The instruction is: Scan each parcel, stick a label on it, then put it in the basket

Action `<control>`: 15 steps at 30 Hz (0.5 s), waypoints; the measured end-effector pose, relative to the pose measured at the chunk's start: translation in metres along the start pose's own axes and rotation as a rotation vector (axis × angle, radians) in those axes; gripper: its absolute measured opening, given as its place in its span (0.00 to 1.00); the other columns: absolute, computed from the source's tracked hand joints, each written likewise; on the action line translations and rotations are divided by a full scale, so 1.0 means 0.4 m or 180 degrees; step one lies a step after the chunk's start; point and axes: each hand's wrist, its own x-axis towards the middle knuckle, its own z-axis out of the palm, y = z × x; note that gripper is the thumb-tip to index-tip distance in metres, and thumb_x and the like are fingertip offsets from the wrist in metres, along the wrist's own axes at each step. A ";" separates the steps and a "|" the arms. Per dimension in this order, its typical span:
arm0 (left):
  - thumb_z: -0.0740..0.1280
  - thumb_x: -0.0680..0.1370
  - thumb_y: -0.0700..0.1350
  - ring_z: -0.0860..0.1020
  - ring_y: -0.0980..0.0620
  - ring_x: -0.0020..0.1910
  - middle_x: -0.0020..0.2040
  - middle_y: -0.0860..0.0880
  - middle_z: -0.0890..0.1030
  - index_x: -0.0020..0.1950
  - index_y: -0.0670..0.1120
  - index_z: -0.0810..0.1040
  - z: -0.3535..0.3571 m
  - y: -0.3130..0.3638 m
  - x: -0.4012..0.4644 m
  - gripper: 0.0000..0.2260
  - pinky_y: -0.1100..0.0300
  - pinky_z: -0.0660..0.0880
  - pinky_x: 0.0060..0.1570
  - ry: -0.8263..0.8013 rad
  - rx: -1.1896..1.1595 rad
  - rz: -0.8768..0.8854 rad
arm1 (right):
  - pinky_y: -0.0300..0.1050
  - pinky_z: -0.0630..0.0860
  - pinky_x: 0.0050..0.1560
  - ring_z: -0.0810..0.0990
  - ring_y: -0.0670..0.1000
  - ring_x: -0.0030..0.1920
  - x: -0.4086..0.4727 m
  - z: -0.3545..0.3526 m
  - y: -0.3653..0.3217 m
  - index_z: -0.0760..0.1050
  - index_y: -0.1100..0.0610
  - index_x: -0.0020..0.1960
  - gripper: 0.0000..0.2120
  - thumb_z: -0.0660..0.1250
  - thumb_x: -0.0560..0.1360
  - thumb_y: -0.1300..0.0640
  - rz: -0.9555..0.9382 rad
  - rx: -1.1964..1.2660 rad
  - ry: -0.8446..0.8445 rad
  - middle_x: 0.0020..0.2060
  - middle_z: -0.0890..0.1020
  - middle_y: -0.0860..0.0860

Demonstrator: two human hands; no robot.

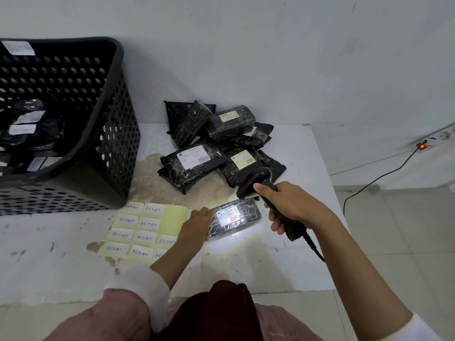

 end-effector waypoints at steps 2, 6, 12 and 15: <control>0.69 0.75 0.40 0.66 0.49 0.66 0.69 0.49 0.66 0.73 0.47 0.60 0.002 0.000 -0.002 0.30 0.58 0.74 0.56 0.0031 -0.0079 -0.0003 | 0.40 0.75 0.25 0.79 0.53 0.23 0.006 0.000 0.009 0.72 0.62 0.44 0.26 0.60 0.77 0.37 -0.0005 0.0043 0.0020 0.25 0.79 0.53; 0.66 0.76 0.39 0.65 0.49 0.66 0.67 0.50 0.68 0.72 0.48 0.62 0.002 0.006 -0.005 0.26 0.57 0.74 0.52 0.0143 -0.0018 -0.0086 | 0.39 0.72 0.25 0.77 0.49 0.25 0.044 0.009 0.056 0.71 0.56 0.48 0.21 0.61 0.76 0.37 -0.0042 -0.0060 0.0313 0.33 0.80 0.52; 0.67 0.73 0.37 0.66 0.48 0.61 0.65 0.47 0.64 0.70 0.46 0.63 0.011 0.014 -0.003 0.27 0.59 0.71 0.42 0.0242 0.0076 -0.0021 | 0.44 0.68 0.35 0.74 0.54 0.38 0.133 0.092 0.225 0.63 0.61 0.60 0.15 0.61 0.78 0.56 0.0172 0.0098 0.1108 0.48 0.76 0.60; 0.70 0.72 0.41 0.66 0.48 0.60 0.62 0.47 0.65 0.69 0.48 0.64 0.009 -0.003 -0.010 0.28 0.57 0.74 0.41 0.0101 -0.0483 0.0145 | 0.50 0.72 0.46 0.75 0.62 0.49 0.156 0.135 0.302 0.62 0.63 0.65 0.20 0.63 0.77 0.59 0.0466 0.0239 0.1345 0.57 0.72 0.64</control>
